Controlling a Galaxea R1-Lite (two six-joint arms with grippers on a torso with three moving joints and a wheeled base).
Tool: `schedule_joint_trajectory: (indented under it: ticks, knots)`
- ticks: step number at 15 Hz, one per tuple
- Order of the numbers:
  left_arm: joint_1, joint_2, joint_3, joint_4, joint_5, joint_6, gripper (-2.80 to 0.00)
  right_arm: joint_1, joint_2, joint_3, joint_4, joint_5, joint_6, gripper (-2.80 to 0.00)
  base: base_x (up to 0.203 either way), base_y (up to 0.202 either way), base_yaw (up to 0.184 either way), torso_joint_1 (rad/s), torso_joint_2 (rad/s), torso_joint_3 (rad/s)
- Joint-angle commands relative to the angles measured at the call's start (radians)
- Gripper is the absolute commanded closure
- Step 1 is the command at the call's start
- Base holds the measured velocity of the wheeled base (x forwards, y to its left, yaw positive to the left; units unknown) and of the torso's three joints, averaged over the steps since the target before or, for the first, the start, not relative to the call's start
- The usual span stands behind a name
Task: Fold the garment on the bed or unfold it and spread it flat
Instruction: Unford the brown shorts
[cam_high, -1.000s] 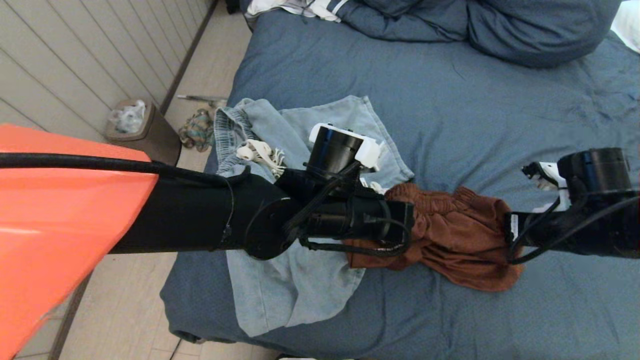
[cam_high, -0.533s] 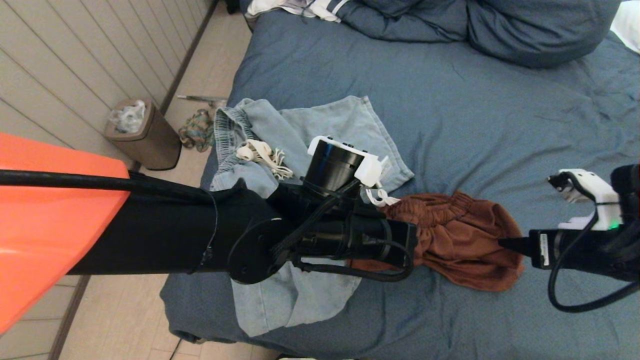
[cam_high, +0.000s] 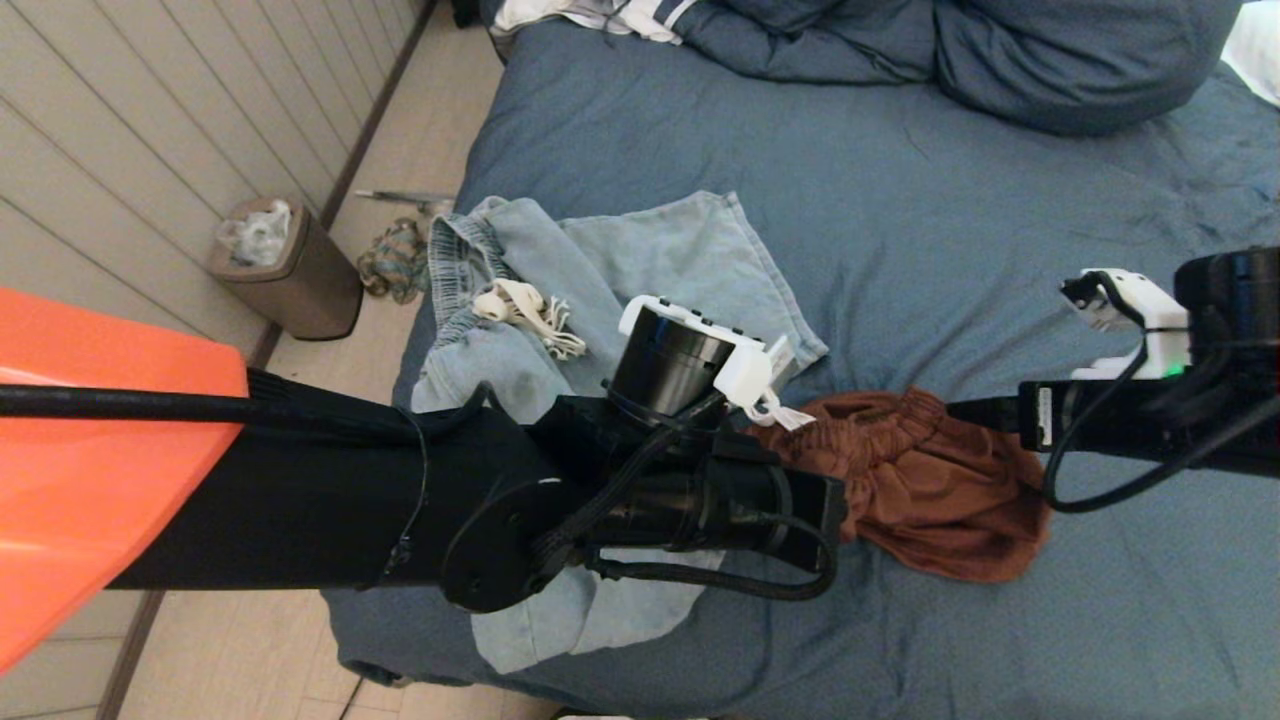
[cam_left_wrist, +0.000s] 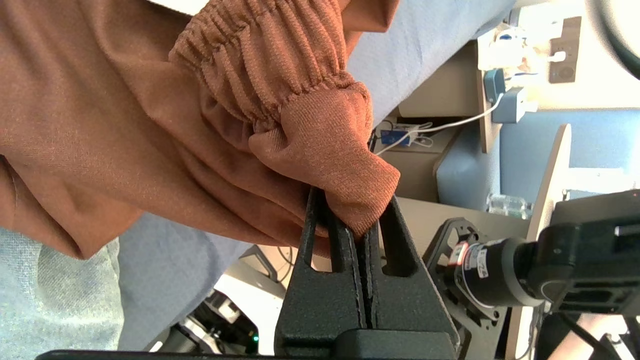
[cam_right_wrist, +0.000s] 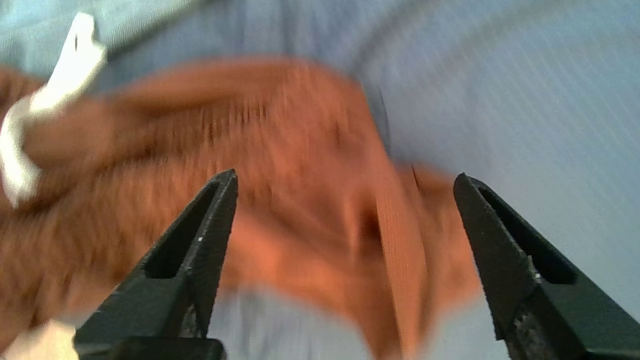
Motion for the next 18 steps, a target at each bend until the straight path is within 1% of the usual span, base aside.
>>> schedule_joint_trajectory:
  ticks: [1,4,5,8,11,13,15,16,17,18]
  knots:
    - [-0.005,-0.009,0.011,-0.002,-0.002,-0.003,0.0,0.007,0.142,-0.058,-0.086,0.054,-0.019,-2.8,0.0,0.0,0.0,0.0,0.0,0.0]
    - [-0.01,-0.009,0.01,-0.002,0.0,-0.009,0.0,0.008,0.219,-0.09,-0.103,0.136,-0.081,-2.8,0.0,0.0,0.0,0.0,0.0,0.0]
    - [-0.01,-0.01,0.009,-0.002,0.0,-0.009,0.0,0.007,0.233,-0.095,-0.102,0.178,-0.099,-2.8,0.0,0.0,0.0,0.0,0.0,0.0]
    - [-0.011,-0.019,0.013,-0.002,0.001,-0.009,0.0,-0.003,0.237,-0.102,-0.08,0.335,-0.137,-2.8,0.0,0.0,0.0,0.0,0.0,0.0]
    - [-0.011,-0.019,0.011,-0.002,0.001,-0.012,0.0,-0.027,0.237,-0.173,0.05,0.402,-0.142,-2.8,0.0,0.0,0.0,0.0,0.0,0.0]
    - [-0.011,-0.02,0.003,-0.002,0.003,-0.012,0.0,-0.056,0.245,-0.211,0.157,0.428,-0.142,-2.8,0.0,0.0,0.0,0.0,0.0,0.0]
    - [-0.011,-0.021,-0.002,-0.002,0.003,-0.011,0.0,-0.08,0.225,-0.183,0.173,0.441,-0.148,-2.8,0.0,0.0,0.0,0.0,0.0,0.0]
    - [-0.011,-0.021,-0.001,-0.002,0.003,-0.011,0.0,-0.098,0.216,-0.16,0.173,0.445,-0.169,-2.8,0.0,0.0,0.0,0.0,0.0,0.0]
    - [-0.011,-0.023,0.002,-0.002,0.003,-0.012,0.0,-0.11,0.215,-0.137,0.173,0.447,-0.194,0.0,0.0,0.0,0.0,0.0,0.0,0.0]
    - [-0.011,-0.025,0.003,-0.002,0.003,-0.012,0.0,-0.119,0.211,-0.121,0.173,0.45,-0.205,0.0,0.0,0.0,0.0,0.0,0.0,0.0]
